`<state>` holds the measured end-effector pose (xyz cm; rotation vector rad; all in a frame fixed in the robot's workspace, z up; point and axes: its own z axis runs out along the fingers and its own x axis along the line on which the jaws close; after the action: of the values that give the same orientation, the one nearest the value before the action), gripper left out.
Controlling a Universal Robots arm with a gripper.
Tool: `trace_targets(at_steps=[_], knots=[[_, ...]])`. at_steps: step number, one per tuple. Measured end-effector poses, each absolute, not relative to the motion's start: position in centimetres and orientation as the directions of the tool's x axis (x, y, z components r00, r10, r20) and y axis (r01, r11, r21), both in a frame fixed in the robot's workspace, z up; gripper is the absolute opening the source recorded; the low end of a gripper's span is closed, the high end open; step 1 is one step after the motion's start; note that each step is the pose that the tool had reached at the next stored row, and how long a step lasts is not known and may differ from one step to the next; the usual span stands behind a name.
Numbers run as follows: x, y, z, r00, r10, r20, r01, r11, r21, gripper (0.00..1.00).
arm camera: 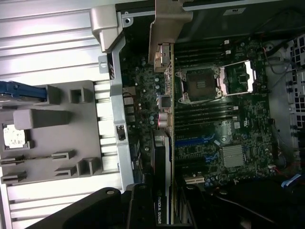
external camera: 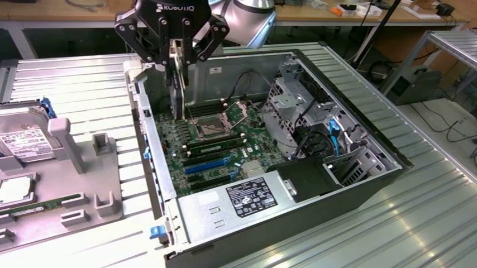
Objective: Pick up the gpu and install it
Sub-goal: 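Pick up the gpu and move the gpu toward the slot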
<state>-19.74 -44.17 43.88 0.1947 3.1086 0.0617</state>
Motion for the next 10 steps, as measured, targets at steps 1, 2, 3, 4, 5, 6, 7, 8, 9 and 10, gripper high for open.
trace_targets(at_steps=[1,2,3,4,5,6,7,8,9,10], knots=[[-19.6,-44.2,43.9,-0.992,0.125,-0.024,0.124,0.991,0.041,0.27],[-19.4,-44.2,43.9,-0.992,0.125,-0.024,0.124,0.991,0.041,0.27],[-19.2,-44.2,43.9,-0.992,0.125,-0.024,0.124,0.991,0.041,0.27],[-19.0,-44.2,43.9,-0.992,0.125,-0.024,0.124,0.991,0.041,0.27],[-18.7,-44.2,43.9,-0.992,0.125,-0.024,0.124,0.991,0.041,0.27],[-18.6,-44.2,43.9,-0.992,0.125,-0.024,0.124,0.991,0.041,0.27],[-18.4,-44.2,43.9,-0.992,0.125,-0.024,0.124,0.991,0.041,0.27],[-18.3,-44.2,43.9,-0.992,0.125,-0.024,0.124,0.991,0.041,0.27],[-18.1,-44.2,43.9,-0.992,0.125,-0.024,0.124,0.991,0.041,0.27],[-17.9,-44.2,43.9,-0.992,0.125,-0.024,0.124,0.991,0.041,0.27]])
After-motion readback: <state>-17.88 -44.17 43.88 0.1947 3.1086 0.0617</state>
